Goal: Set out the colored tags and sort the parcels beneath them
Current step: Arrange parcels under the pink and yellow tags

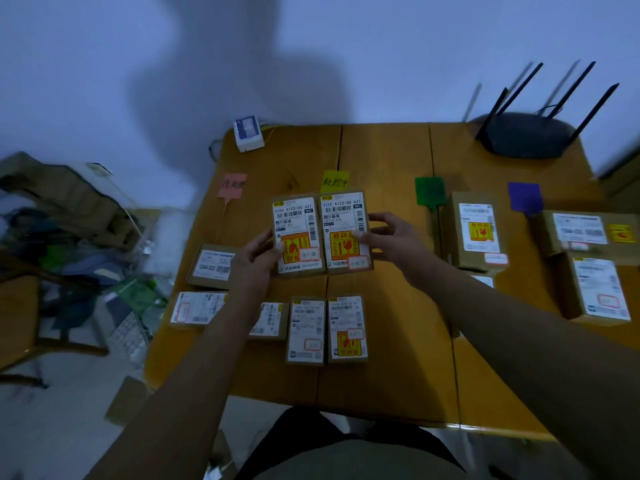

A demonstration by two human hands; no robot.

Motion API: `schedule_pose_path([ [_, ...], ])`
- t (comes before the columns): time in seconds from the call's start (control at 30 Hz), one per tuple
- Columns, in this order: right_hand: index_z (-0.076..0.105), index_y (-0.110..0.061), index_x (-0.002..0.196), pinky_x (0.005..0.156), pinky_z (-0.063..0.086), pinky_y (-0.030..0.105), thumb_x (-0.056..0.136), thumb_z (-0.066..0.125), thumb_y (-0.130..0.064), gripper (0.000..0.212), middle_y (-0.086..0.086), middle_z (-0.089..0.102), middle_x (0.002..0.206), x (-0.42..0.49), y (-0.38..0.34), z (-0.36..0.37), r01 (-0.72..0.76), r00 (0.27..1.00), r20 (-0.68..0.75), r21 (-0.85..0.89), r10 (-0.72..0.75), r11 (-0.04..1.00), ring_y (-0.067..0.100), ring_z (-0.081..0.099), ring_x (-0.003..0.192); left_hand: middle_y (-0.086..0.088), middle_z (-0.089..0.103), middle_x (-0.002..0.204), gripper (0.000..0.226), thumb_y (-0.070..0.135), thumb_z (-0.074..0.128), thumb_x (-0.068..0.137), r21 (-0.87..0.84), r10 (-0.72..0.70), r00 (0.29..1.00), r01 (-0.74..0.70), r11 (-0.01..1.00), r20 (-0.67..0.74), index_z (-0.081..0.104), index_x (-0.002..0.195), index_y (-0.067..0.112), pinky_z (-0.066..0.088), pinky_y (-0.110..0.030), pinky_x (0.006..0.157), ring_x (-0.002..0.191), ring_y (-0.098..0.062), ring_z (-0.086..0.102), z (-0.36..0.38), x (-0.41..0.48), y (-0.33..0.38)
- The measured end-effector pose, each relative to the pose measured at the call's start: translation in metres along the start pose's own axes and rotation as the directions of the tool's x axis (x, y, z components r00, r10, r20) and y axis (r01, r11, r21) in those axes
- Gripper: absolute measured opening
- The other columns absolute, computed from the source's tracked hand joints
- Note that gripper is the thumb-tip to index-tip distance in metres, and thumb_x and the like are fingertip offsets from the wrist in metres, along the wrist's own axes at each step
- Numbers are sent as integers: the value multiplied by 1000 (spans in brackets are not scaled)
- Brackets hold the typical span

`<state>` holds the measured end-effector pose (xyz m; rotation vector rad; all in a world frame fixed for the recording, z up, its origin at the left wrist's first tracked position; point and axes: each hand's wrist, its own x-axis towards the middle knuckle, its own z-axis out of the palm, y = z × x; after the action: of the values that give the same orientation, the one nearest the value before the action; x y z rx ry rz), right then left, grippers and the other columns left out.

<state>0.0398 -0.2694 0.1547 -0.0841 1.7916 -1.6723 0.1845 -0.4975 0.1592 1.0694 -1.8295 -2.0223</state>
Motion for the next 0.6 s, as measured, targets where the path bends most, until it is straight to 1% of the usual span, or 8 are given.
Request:
schedule_pose_path([
  [0.1, 55, -18, 141, 70, 65, 27, 91, 81, -19, 56, 9, 74, 115, 4, 2, 16, -17, 999, 38, 7, 17, 1000, 18, 78, 98, -1, 76, 122, 47, 18, 75, 92, 9, -17, 999, 17, 1000, -32, 65, 138, 23, 61, -49, 91, 109, -22, 74, -18, 2, -3],
  [0.2, 55, -15, 143, 79, 65, 35, 92, 80, -19, 57, 12, 74, 120, 10, 3, 34, -25, 998, 53, 5, 24, 1000, 24, 77, 106, 0, 75, 123, 46, 17, 74, 93, 14, -13, 999, 14, 1000, -42, 65, 138, 23, 62, -52, 89, 108, -24, 74, -35, 9, -2],
  [0.3, 56, -15, 142, 75, 65, 33, 91, 81, -19, 57, 13, 73, 120, 18, 5, 54, -37, 998, 41, 12, 36, 999, 25, 77, 106, -4, 73, 127, 49, 15, 73, 94, -5, -19, 1000, 19, 1000, -11, 61, 142, 19, 60, -50, 91, 114, -28, 72, -55, 22, -3],
  [0.37, 57, -15, 141, 72, 65, 30, 90, 82, -19, 57, 14, 72, 122, 27, 6, 69, -44, 999, 30, 15, 43, 999, 24, 77, 104, -3, 75, 124, 49, 16, 74, 93, -13, -22, 1000, 22, 1000, 2, 62, 141, 19, 60, -49, 92, 114, -26, 72, -70, 34, -6],
  [0.43, 57, -15, 141, 79, 65, 37, 89, 83, -19, 58, 17, 70, 126, 38, 9, 83, -50, 999, 10, 21, 50, 999, 27, 76, 107, 4, 78, 116, 49, 17, 76, 92, -11, -34, 999, 34, 999, 7, 64, 139, 20, 61, -46, 91, 109, -22, 74, -83, 48, -7],
  [0.5, 58, -17, 143, 91, 62, 49, 88, 84, -21, 61, 17, 70, 127, 50, 13, 98, -62, 998, -31, 23, 63, 998, 30, 74, 112, 12, 79, 109, 48, 18, 77, 91, -7, -50, 999, 51, 999, 20, 65, 137, 20, 62, -44, 90, 106, -18, 75, -97, 66, -8],
  [0.53, 59, -19, 142, 96, 60, 54, 87, 84, -23, 61, 15, 71, 125, 56, 16, 105, -66, 996, -50, 23, 67, 998, 30, 73, 113, 14, 79, 109, 47, 18, 77, 91, -2, -57, 998, 57, 998, 35, 66, 137, 21, 63, -42, 89, 104, -15, 76, -104, 77, -9],
  [0.6, 60, -20, 142, 100, 57, 56, 87, 84, -27, 61, 13, 74, 120, 70, 22, 120, -73, 994, -82, 25, 74, 997, 29, 73, 114, 11, 79, 109, 43, 18, 75, 93, 9, -75, 994, 74, 997, 74, 66, 135, 24, 64, -35, 81, 100, -12, 76, -117, 102, -9],
])
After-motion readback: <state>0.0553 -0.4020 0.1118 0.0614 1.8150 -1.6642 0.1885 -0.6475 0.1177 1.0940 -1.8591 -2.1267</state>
